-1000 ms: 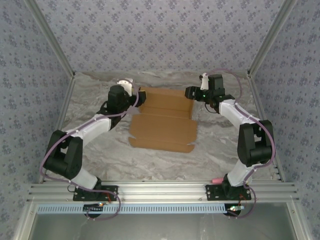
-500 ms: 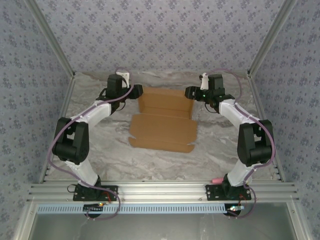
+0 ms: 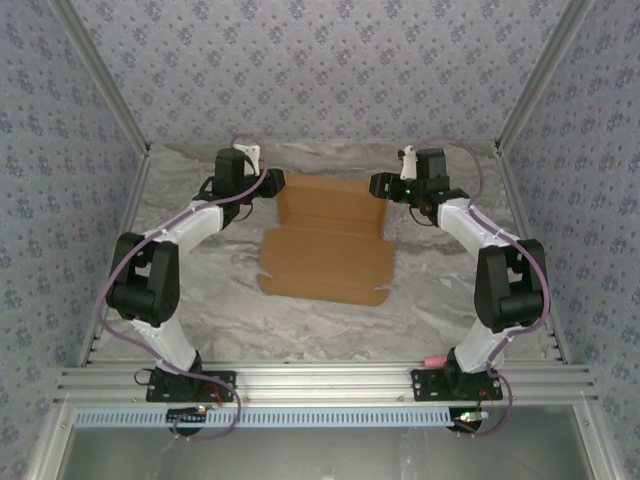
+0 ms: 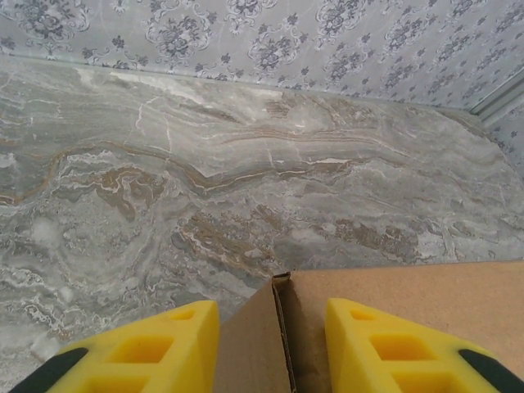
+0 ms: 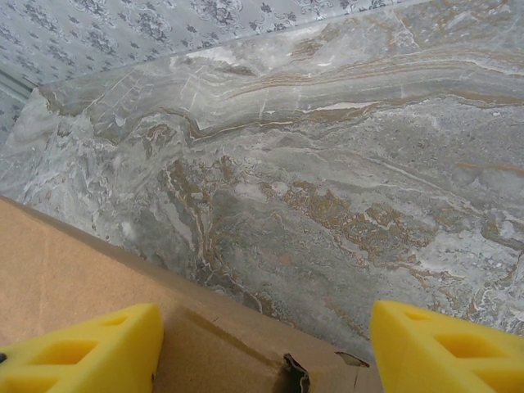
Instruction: Fold the paper box
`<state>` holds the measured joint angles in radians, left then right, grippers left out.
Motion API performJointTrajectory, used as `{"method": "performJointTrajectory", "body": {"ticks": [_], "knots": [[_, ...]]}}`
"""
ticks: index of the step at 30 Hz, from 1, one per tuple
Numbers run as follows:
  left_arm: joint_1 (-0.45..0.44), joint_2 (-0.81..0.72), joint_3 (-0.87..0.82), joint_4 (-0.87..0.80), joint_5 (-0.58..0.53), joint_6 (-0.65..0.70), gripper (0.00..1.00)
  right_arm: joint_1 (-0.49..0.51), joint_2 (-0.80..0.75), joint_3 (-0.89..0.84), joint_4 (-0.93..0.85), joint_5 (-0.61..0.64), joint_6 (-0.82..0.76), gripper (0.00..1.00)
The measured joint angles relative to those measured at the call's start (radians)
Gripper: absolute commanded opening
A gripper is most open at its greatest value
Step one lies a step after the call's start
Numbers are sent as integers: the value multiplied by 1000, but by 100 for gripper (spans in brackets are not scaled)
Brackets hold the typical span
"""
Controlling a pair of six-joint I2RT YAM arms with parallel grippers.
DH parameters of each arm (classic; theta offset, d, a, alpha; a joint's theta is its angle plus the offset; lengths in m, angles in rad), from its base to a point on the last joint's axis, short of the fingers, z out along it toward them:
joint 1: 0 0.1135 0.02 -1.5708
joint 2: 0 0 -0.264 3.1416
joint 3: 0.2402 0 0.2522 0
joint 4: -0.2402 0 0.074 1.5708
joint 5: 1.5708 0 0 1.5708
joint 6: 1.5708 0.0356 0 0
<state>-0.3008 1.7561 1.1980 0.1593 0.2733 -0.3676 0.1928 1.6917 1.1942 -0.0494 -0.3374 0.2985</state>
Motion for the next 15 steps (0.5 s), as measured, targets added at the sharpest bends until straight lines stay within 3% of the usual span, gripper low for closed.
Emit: {"method": "performJointTrajectory", "body": {"ticks": [7, 15], "knots": [[5, 0, 4, -10, 1, -21, 55, 2, 17, 43, -47, 8, -8, 69], [13, -17, 26, -58, 4, -34, 67, 4, 28, 71, -79, 12, -12, 69]]}}
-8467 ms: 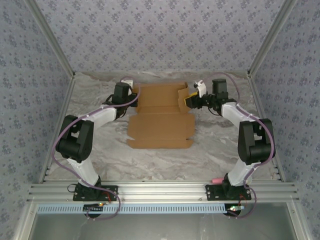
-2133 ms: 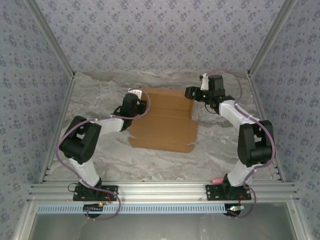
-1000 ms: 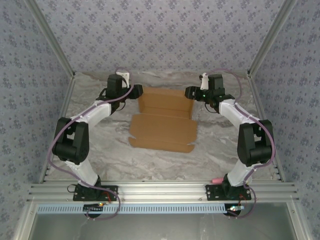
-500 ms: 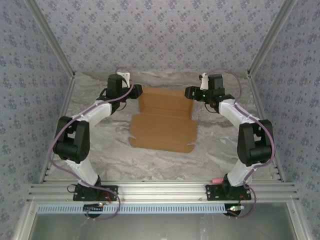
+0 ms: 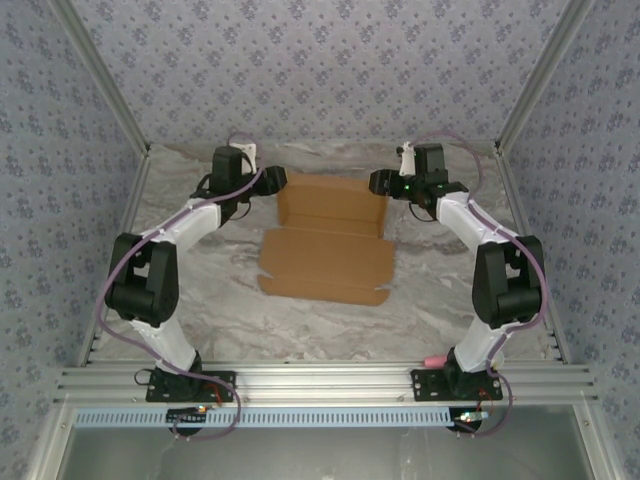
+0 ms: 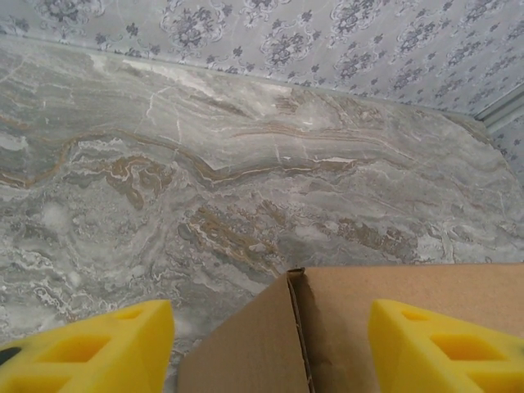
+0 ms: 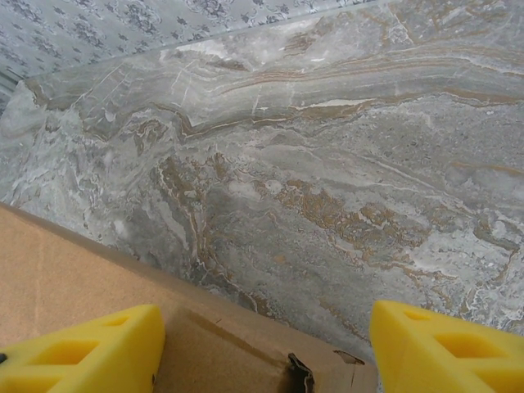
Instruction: Fold the paper box
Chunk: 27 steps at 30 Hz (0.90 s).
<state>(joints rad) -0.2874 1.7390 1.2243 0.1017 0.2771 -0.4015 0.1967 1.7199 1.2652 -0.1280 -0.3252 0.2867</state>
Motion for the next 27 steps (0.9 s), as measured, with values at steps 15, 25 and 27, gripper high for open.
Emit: {"method": "performJointTrajectory", "body": {"ticks": [15, 25, 27], "knots": [[13, -123, -225, 60, 60, 172, 63, 0, 51, 82, -57, 7, -18, 69], [13, 50, -182, 64, 64, 219, 55, -1, 153, 218, -119, 33, -18, 69], [13, 64, -160, 57, 53, 218, 56, -3, 178, 250, -132, 42, -18, 69]]}}
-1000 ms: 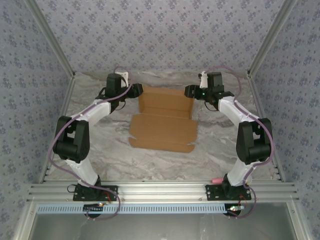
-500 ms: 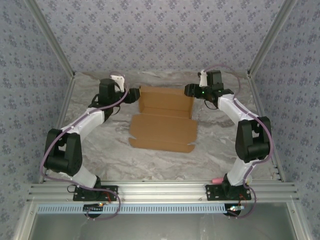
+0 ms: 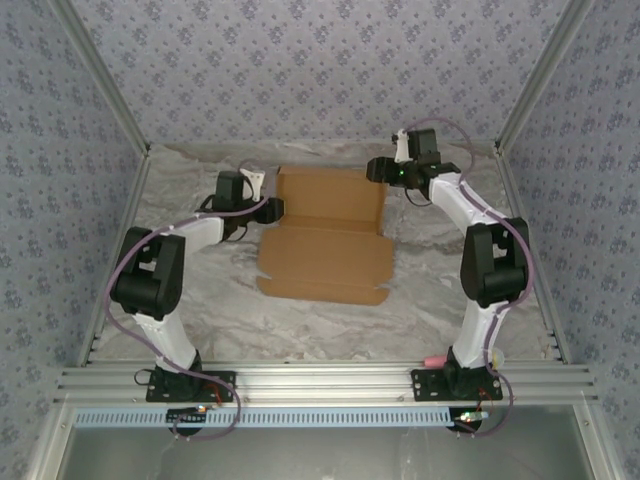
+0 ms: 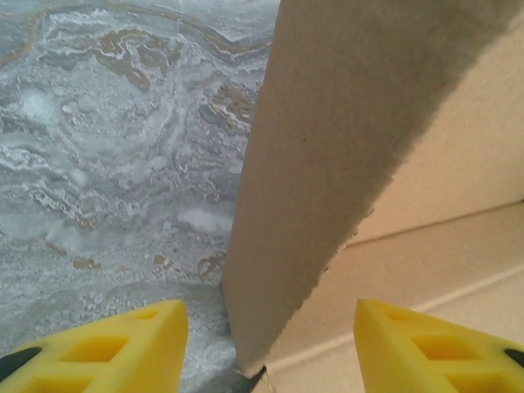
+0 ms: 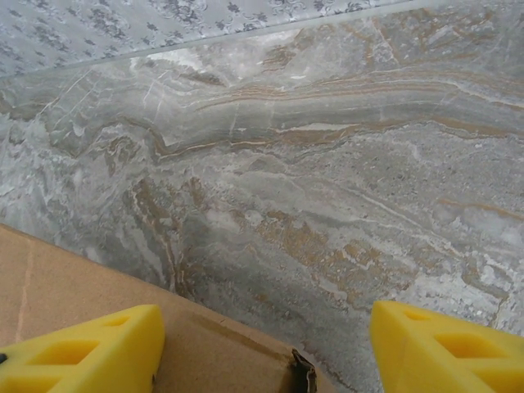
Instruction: Fold the paper box
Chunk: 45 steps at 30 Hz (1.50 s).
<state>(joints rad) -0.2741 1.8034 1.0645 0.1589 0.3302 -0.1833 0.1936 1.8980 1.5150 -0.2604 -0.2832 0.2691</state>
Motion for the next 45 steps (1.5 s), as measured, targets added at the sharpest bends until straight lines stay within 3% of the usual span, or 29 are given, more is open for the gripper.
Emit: {"method": "performJointTrajectory", "body": {"ticks": [13, 25, 32, 45], "knots": [[0, -46, 48, -77, -67, -54, 62, -42, 208, 126, -71, 56, 5, 69], [0, -460, -5, -157, -285, -117, 69, -48, 238, 126, -101, 79, 3, 69], [0, -619, -147, -159, -399, -179, 68, -47, 238, 101, -100, 79, 0, 69], [-2, -605, -368, -159, -424, -302, 66, -47, 209, 32, -101, 38, -24, 69]]}}
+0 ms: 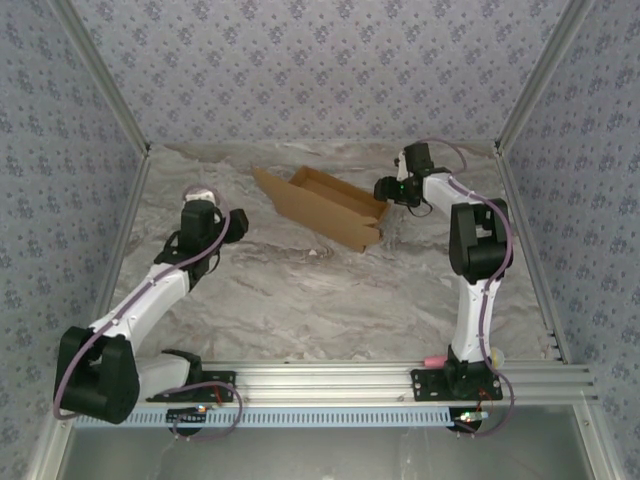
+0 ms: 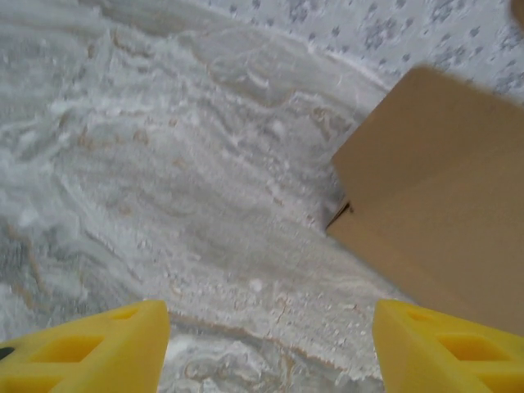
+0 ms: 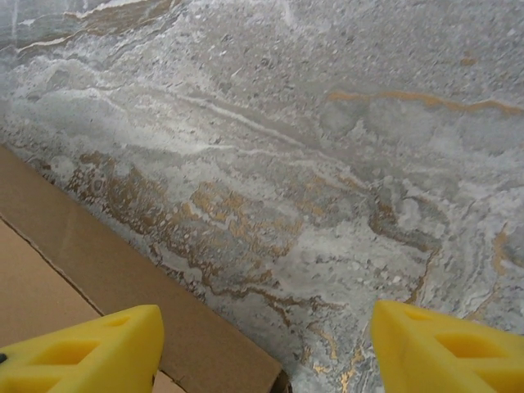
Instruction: Fold the paper box
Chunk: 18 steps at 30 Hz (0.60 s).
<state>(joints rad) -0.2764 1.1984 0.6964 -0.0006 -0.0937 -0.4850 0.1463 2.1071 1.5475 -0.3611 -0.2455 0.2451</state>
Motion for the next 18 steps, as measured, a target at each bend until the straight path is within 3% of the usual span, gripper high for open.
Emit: {"method": "performJointTrajectory", "body": {"ticks": [9, 18], "knots": [[-34, 81, -18, 10, 18, -22, 66, 21, -82, -159, 25, -153, 13, 66], [-22, 85, -75, 30, 2, -26, 66, 135, -157, -323, 86, -231, 66, 66]]}}
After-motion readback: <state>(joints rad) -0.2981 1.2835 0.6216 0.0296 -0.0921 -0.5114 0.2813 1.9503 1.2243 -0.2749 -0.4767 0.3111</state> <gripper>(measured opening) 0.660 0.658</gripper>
